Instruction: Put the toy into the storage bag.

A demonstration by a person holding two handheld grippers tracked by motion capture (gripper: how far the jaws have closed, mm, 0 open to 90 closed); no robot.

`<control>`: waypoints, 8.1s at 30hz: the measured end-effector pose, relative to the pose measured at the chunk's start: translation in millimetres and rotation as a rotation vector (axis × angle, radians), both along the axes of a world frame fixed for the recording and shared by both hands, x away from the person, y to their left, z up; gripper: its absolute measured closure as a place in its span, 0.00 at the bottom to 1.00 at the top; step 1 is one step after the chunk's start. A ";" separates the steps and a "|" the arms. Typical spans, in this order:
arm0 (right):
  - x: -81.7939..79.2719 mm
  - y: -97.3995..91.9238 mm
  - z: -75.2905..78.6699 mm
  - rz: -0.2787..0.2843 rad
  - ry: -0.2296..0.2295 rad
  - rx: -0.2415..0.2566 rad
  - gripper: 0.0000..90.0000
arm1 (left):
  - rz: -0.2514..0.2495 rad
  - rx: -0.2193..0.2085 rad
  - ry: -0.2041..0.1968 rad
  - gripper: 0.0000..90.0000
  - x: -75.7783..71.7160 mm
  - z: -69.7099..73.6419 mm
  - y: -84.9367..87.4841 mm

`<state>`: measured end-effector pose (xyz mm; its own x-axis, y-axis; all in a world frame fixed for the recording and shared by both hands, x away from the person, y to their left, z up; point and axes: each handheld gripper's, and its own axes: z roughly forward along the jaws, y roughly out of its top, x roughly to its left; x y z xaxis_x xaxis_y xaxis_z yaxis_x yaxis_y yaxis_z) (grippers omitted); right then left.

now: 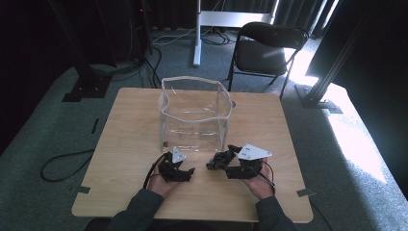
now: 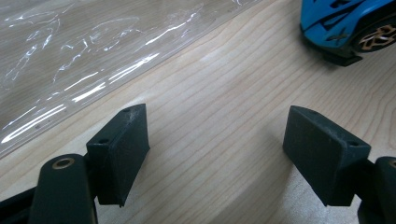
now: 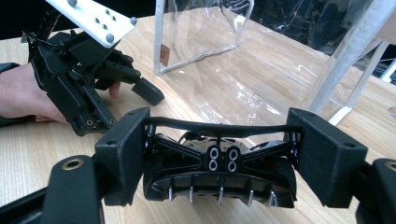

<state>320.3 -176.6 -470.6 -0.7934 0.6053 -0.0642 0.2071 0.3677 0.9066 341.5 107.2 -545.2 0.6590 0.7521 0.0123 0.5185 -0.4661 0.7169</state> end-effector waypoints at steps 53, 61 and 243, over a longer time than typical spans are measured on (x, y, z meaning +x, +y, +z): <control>31.0 -48.0 59.8 -0.107 -0.045 0.000 0.27 | 0.002 0.000 0.000 0.26 0.0 0.1 -0.2; 35.7 -50.4 66.3 -0.115 -0.052 0.005 0.27 | 0.002 0.001 -0.001 0.26 0.1 0.1 -0.2; 173.7 -15.0 110.9 0.035 0.076 0.052 0.27 | 0.007 -0.002 -0.001 0.26 0.3 0.0 -1.4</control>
<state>494.0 -191.6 -359.6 -0.8156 0.5779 0.0277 0.2638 0.3288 0.9068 341.7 105.8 -545.2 0.6540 0.7564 0.0114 0.5212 -0.4614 0.7179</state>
